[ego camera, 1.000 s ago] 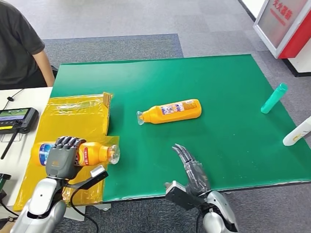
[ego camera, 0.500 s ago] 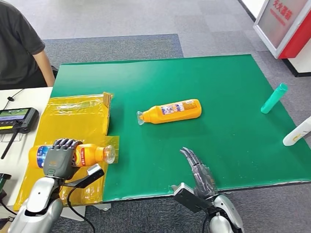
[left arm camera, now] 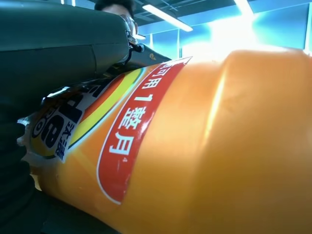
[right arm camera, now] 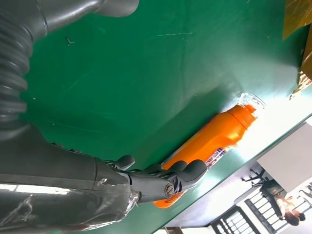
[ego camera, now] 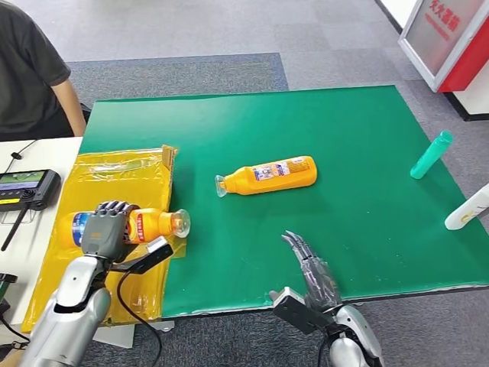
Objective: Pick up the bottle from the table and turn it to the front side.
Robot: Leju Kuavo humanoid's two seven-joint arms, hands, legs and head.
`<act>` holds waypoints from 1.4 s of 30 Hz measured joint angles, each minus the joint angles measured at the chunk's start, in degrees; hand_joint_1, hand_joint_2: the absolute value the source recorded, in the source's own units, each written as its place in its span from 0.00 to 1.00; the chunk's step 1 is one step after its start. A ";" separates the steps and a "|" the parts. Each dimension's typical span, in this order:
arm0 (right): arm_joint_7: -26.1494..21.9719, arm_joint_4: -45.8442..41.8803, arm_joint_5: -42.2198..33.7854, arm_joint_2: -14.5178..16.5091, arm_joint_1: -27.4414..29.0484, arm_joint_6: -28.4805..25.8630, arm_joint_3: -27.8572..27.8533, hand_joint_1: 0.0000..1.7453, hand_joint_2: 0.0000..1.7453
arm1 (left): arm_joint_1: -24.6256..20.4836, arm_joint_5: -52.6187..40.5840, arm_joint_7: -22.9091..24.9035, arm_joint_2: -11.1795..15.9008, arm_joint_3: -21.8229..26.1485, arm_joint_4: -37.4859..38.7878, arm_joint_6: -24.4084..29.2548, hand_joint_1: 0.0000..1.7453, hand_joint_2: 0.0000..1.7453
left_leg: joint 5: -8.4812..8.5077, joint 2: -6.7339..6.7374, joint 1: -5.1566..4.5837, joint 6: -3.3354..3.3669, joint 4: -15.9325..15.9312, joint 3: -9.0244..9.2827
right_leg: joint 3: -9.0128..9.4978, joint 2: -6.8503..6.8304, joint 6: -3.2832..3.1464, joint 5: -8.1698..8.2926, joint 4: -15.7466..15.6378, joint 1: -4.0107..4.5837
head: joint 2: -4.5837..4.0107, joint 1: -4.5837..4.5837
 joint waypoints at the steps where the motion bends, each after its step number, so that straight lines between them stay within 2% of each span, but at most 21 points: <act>1: -0.02 0.00 0.00 0.00 -0.04 0.02 0.00 0.00 1.00 | -0.36 0.00 0.00 -0.15 -0.13 0.38 -0.14 0.97 1.00 | 0.00 0.00 0.00 0.00 0.00 0.00 | -0.01 0.00 0.00 0.00 0.00 0.00 | 0.00 0.00; 6: -0.05 0.03 0.02 0.00 -0.45 0.20 0.00 0.00 1.00 | -2.77 -0.01 1.05 -1.05 -1.22 3.22 -2.50 0.83 1.00 | 0.01 0.00 0.00 0.00 0.00 0.00 | 0.01 0.00 0.00 0.00 0.00 0.00 | 0.00 0.01; 8: -0.05 0.06 0.04 0.00 -0.63 0.26 0.00 0.00 1.00 | -3.66 -0.02 1.67 -1.40 -1.72 4.63 -3.75 0.72 1.00 | 0.01 0.00 0.00 0.00 0.00 0.00 | 0.02 0.00 0.01 0.01 0.00 0.00 | 0.00 0.01; 9: -0.05 0.10 0.07 0.00 -0.71 0.30 0.00 0.00 1.00 | -4.13 0.02 1.93 -1.54 -2.03 5.46 -4.44 0.62 1.00 | 0.01 0.00 0.00 0.00 0.00 0.00 | 0.02 0.00 0.01 0.01 0.00 0.00 | 0.00 0.01; 10: -0.05 0.17 0.09 0.00 -0.80 0.36 0.00 0.00 1.00 | -4.60 0.08 2.15 -1.65 -2.33 6.32 -5.10 0.45 1.00 | 0.01 0.00 0.00 0.00 0.00 0.00 | 0.03 0.00 0.01 0.01 0.00 0.00 | 0.00 0.01; 12: -0.05 0.37 0.13 0.00 -0.93 0.52 0.00 0.00 1.00 | -5.42 0.26 2.55 -1.79 -2.76 7.99 -6.08 0.18 1.00 | 0.01 0.00 0.00 0.00 0.00 0.00 | 0.02 0.01 0.01 0.01 0.00 0.00 | 0.00 0.00; 13: -0.05 0.50 0.16 0.00 -0.96 0.60 0.00 0.00 1.00 | -5.72 0.38 2.75 -1.88 -2.87 8.65 -6.28 0.09 1.00 | 0.01 0.00 0.00 0.00 0.00 0.00 | 0.02 0.01 0.01 0.01 0.00 0.00 | 0.00 0.01; 19: -0.03 1.33 0.35 0.00 -1.32 0.85 0.00 0.00 1.00 | -7.07 0.68 3.32 -2.12 -3.61 11.23 -6.38 0.00 1.00 | 0.00 0.00 0.00 0.00 0.00 0.00 | 0.01 0.00 0.01 0.01 0.00 0.00 | 0.00 -0.01; 34: -0.04 1.77 0.77 0.00 -1.12 0.63 -0.28 0.00 1.00 | -7.24 2.51 4.60 -2.58 -3.86 12.09 -7.23 0.00 1.00 | 0.01 0.00 0.00 0.00 0.00 0.00 | 0.04 0.00 0.01 0.02 0.00 0.00 | 0.00 0.00; 38: 0.00 1.70 0.94 0.00 -0.29 0.14 -0.96 0.00 1.00 | -4.88 6.53 3.03 -2.54 -3.33 7.48 -6.13 0.00 1.00 | 0.00 0.00 0.00 0.00 0.00 0.00 | 0.04 0.01 0.01 0.01 0.00 0.00 | 0.00 0.00; 42: 0.12 1.28 0.99 0.00 0.76 -0.36 -1.44 0.00 1.00 | -0.94 14.88 -1.84 -2.51 -1.96 -0.69 -6.20 0.00 1.00 | -0.03 0.00 0.00 0.02 0.00 -0.01 | 0.03 0.00 0.00 -0.02 0.00 0.00 | 0.00 -0.01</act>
